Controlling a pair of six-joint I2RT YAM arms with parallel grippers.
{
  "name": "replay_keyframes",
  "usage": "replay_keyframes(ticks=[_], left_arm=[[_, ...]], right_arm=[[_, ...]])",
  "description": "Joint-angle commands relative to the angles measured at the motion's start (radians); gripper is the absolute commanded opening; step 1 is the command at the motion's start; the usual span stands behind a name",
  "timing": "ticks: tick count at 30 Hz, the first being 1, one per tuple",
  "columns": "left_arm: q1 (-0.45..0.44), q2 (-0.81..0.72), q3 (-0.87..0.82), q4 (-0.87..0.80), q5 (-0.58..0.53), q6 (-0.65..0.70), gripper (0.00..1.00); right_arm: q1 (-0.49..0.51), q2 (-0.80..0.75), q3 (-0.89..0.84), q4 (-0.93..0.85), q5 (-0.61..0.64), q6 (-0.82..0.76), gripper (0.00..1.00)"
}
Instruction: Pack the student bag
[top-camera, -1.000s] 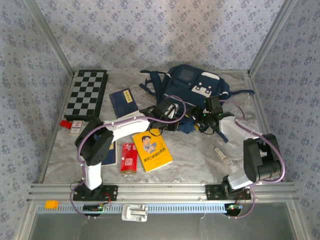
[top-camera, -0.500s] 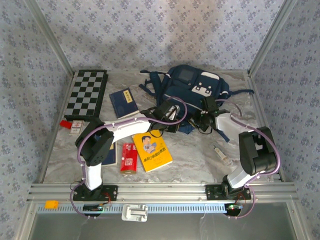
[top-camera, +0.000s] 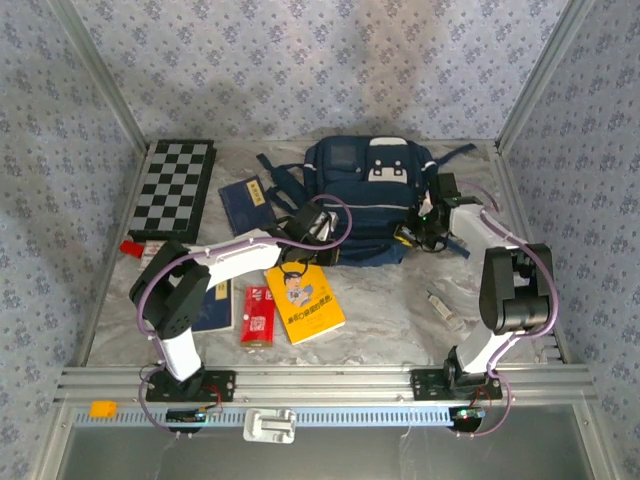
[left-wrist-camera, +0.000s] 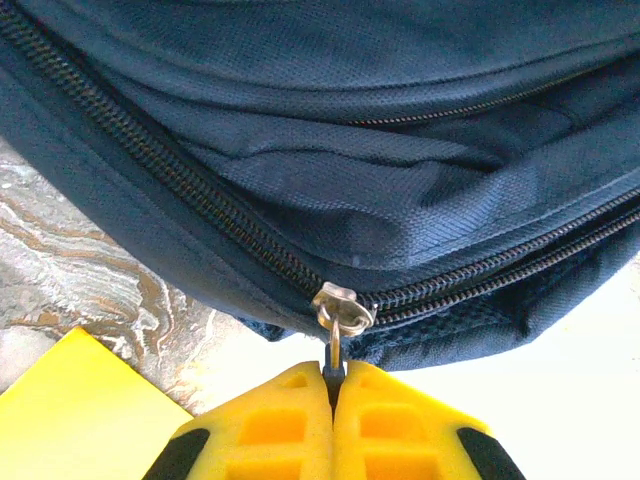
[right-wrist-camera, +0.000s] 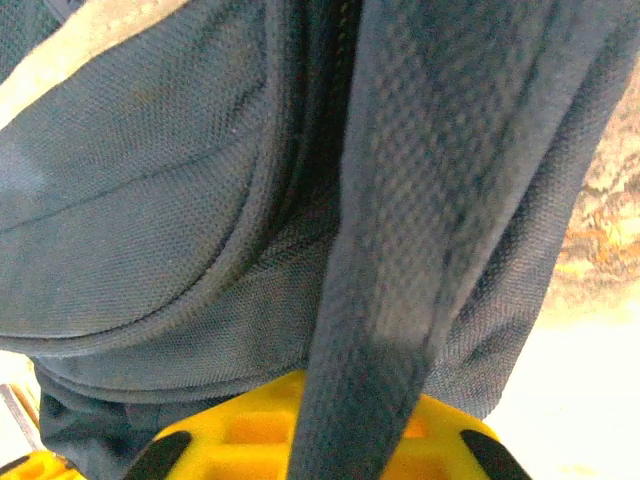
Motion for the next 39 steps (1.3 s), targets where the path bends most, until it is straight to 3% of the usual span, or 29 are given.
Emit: replay_keyframes(ticks=[1, 2, 4, 10, 19, 24, 30, 33, 39], left_arm=[[-0.003, 0.001, 0.021, -0.031, 0.032, -0.018, 0.00], [-0.010, 0.009, 0.035, -0.021, 0.032, -0.019, 0.00], [-0.018, 0.030, 0.070, -0.022, 0.033, -0.018, 0.00], [-0.031, 0.059, 0.130, -0.018, 0.050, -0.013, 0.00], [-0.039, 0.061, 0.147, -0.014, 0.067, -0.007, 0.00], [-0.042, 0.061, 0.149, -0.005, 0.070, -0.011, 0.00], [-0.045, 0.066, 0.151, -0.005, 0.071, -0.002, 0.00], [-0.044, 0.067, 0.158, -0.024, 0.053, 0.022, 0.00], [-0.022, 0.067, 0.176, -0.051, -0.011, 0.050, 0.00]], right_arm=[[0.024, 0.000, 0.052, 0.000, 0.005, -0.024, 0.24], [0.041, -0.010, 0.047, -0.005, 0.003, -0.014, 0.36], [0.070, -0.034, 0.040, -0.039, 0.030, 0.008, 0.50], [0.133, -0.167, -0.066, -0.052, 0.080, 0.201, 0.70], [0.301, -0.247, -0.137, 0.072, 0.194, 0.526, 0.79], [0.333, -0.188, -0.123, 0.144, 0.258, 0.626, 0.82], [0.333, -0.089, -0.103, 0.229, 0.269, 0.626, 0.67], [0.324, -0.060, -0.096, 0.214, 0.287, 0.595, 0.51], [0.266, -0.057, -0.113, 0.225, 0.246, 0.542, 0.04]])
